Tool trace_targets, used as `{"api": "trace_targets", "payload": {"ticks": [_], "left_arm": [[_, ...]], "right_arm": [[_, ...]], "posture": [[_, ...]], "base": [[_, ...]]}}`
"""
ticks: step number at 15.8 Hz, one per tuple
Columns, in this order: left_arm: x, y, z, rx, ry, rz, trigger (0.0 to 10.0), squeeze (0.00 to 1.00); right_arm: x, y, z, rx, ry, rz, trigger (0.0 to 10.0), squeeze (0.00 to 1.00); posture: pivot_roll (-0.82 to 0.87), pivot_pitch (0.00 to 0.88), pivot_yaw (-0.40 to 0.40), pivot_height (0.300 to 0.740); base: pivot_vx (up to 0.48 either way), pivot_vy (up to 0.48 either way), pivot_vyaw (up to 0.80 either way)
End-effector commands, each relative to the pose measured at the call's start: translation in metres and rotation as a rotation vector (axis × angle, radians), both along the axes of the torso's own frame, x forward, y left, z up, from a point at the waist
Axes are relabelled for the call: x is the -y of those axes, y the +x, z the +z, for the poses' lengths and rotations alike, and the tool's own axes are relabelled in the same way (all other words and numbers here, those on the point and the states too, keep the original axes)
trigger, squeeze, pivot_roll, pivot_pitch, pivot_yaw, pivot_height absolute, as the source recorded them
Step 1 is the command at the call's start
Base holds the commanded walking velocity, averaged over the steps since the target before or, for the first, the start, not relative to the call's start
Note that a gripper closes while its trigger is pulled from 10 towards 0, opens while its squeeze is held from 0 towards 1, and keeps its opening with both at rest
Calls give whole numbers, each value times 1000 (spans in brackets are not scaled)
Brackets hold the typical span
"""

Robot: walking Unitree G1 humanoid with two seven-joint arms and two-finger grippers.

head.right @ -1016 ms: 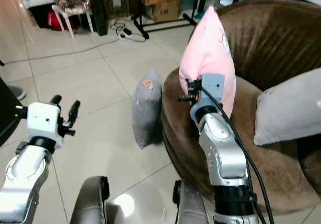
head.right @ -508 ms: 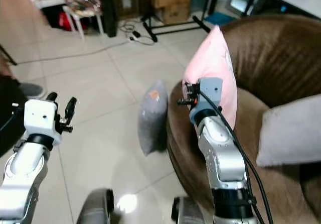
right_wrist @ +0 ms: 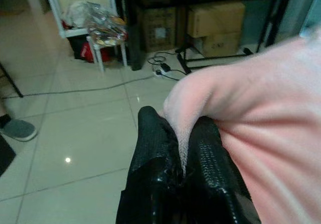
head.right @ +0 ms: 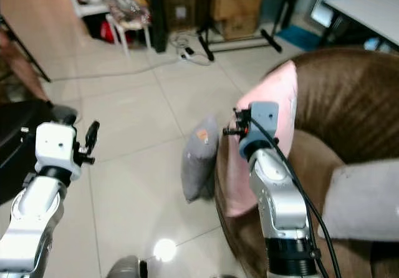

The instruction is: Move the pillow to the sofa from floor

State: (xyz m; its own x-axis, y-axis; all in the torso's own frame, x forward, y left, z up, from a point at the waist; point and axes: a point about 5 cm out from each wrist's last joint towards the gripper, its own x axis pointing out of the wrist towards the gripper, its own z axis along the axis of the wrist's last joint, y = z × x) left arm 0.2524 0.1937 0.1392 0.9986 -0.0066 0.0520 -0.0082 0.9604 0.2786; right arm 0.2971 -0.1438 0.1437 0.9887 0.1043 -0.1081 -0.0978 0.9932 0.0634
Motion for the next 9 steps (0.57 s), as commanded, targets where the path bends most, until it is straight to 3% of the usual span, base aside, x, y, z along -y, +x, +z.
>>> {"api": "trace_targets", "payload": {"ticks": [1,6,9], "left_arm": [[-3,0,-1,-4,-5,22,10000,0],[-3,1,2,16,26,13,10000,0],[-3,2,4,29,21,4,10000,0]], "right_arm": [[-3,1,7,31,-3,10,10000,0],[1,0,6,41,13,-9,10000,0],[-7,-3,16,109,112,36,10000,0]], "posture": [[8,0,-41,740],[8,0,-36,740],[8,0,-33,740]], "base": [[0,0,0],[0,0,0],[0,0,0]]}}
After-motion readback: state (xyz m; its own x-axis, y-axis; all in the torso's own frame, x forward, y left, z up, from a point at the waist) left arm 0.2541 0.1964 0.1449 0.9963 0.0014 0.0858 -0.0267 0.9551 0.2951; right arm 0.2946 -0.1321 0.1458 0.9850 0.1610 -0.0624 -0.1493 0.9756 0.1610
